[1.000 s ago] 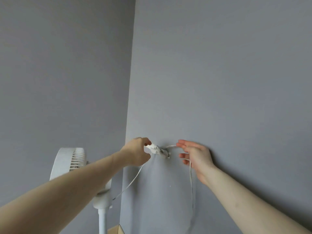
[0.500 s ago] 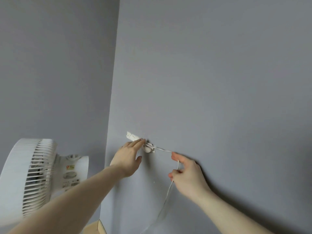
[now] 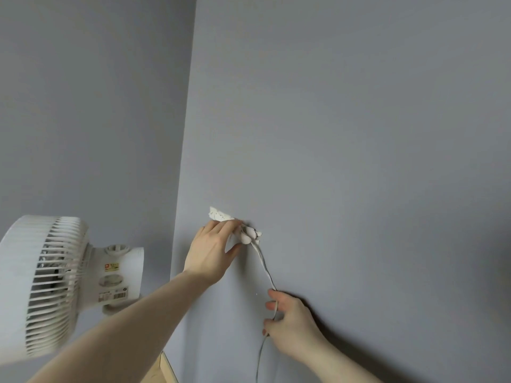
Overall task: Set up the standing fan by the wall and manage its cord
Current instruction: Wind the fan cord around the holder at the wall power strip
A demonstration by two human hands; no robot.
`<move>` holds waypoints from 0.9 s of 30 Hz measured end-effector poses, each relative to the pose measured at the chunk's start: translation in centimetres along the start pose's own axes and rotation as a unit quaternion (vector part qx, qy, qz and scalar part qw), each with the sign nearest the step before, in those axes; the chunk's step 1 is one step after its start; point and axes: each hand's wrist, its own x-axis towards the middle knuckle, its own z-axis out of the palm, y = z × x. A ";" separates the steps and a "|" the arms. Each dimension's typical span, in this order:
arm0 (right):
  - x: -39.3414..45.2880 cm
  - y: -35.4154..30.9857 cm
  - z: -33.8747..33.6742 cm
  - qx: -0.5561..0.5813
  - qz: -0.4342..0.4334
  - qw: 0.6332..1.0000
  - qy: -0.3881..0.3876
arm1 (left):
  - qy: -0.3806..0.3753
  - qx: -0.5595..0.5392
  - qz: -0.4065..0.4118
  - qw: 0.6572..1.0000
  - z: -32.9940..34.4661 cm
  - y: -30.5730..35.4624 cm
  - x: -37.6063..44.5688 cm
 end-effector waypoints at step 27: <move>11.2 -7.5 8.9 0.033 0.076 0.990 -0.113 | -0.151 -0.208 -0.401 0.879 0.0 -8.1 -1.2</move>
